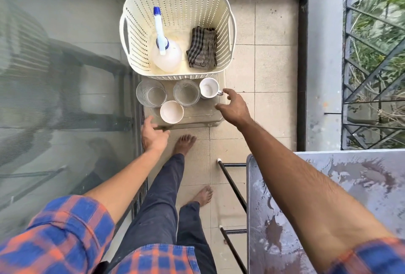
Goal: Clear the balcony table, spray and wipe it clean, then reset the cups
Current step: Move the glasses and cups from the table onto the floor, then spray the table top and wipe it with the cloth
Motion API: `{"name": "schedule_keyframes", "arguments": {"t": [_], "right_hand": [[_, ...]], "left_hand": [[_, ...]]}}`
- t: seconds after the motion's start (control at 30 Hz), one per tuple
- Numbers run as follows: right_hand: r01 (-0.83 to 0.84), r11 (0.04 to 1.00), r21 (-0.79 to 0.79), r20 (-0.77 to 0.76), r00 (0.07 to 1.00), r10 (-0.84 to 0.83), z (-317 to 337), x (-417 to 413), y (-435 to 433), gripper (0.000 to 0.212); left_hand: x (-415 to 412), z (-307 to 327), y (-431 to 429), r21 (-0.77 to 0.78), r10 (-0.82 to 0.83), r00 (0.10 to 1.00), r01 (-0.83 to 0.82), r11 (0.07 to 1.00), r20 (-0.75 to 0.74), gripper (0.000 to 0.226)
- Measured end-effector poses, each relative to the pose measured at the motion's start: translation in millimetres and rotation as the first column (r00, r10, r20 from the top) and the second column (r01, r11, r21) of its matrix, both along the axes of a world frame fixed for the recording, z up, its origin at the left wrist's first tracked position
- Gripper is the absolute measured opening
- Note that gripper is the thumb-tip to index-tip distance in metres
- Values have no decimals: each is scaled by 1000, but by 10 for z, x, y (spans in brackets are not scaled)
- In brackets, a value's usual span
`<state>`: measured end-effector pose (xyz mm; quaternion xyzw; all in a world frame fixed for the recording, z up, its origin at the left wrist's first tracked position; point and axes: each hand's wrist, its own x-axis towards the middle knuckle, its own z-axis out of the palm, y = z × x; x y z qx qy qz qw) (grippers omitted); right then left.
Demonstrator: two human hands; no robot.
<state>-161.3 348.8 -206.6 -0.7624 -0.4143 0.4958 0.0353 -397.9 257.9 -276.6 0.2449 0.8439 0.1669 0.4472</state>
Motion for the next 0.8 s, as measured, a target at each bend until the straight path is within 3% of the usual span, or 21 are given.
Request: {"name": "schedule_keyframes", "arguments": {"t": [0.1,0.17,0.3,0.43,0.57,0.63,0.7,0.8], "right_hand": [[27,999,40,12,1000,-28,140,-12,-79,62],[52,995,81,13,999,-53,281,-29,-104,55],[215,941,263,-60,977,-206,583,-60,-28,31],[300,851,432,-176,953,-247,917,-155,236,19],[191,869,456,-193,975,-113,1093,-371,770,16],[41,931,362,-137,991,10,990,-505,1054,30],[-139,964,228,-89,983,163,817,-640,1332,52],[-342,935,90,12,939,342,519,-754,1584,68]], "left_hand": [[-205,242,-210,79,-5,998,10,997,-61,33],[-288,509,-237,184,-8,997,23,983,-81,19],[-337,1066,16,483,4,998,26,876,-61,9],[-370,1411,598,627,-80,996,92,773,-48,25],[-385,1352,1420,556,-307,946,311,771,-102,58],[-371,1303,1787,476,-335,942,281,833,30,74],[-377,1219,2087,378,-384,921,333,864,66,88],[-428,1041,2304,235,-551,833,526,817,48,91]]}}
